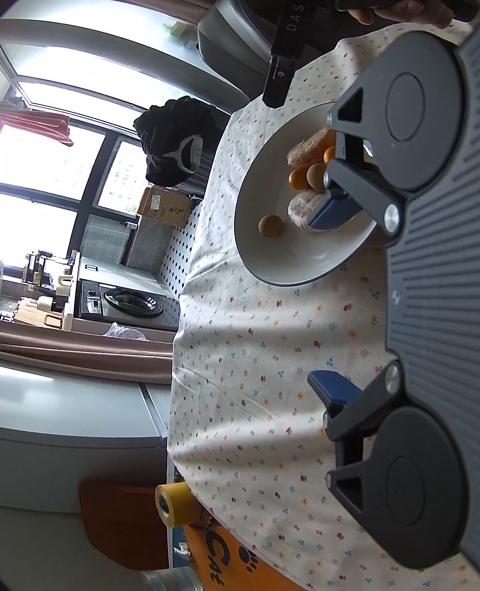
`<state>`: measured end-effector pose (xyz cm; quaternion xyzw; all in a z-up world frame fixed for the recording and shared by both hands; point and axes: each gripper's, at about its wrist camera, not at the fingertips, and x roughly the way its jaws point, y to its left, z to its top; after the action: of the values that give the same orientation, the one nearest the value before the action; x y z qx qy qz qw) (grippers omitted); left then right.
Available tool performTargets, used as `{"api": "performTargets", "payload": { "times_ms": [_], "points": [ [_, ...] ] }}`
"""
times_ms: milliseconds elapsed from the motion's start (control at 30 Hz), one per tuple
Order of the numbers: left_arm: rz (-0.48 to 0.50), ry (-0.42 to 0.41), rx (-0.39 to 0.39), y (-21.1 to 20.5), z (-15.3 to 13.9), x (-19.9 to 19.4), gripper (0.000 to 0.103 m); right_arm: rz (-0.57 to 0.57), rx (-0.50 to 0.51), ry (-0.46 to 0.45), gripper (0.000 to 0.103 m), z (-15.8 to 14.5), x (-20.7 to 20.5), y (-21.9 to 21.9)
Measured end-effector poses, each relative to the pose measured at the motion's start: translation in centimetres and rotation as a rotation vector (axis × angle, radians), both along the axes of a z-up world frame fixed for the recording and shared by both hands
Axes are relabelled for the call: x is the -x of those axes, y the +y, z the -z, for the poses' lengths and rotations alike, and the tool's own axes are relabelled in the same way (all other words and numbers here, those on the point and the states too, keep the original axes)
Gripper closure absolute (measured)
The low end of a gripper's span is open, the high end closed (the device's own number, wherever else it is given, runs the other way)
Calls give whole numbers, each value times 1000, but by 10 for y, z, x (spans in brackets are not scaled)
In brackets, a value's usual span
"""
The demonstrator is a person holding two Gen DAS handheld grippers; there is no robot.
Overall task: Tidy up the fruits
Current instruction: 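Withdraw both open tools from the bowl back toward the remaining fruit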
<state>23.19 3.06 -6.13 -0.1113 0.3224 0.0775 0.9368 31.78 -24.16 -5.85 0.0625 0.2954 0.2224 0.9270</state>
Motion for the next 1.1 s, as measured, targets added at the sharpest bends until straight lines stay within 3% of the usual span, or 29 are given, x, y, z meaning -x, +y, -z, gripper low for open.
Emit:
{"api": "performTargets", "payload": {
  "times_ms": [267,333,533,1100],
  "points": [
    [-8,-4,-17,0,-10,17,14,-22,-3,18,26,-4,19,-5],
    [-12,-13,-19,0,-12,22,12,-29,-9,14,18,-7,25,-7],
    [-1,-10,-11,-3,-16,33,12,-49,-16,10,10,-13,40,-8],
    [-9,-13,-12,-4,-21,72,11,-91,-39,19,0,-17,82,-12]
  ]
}}
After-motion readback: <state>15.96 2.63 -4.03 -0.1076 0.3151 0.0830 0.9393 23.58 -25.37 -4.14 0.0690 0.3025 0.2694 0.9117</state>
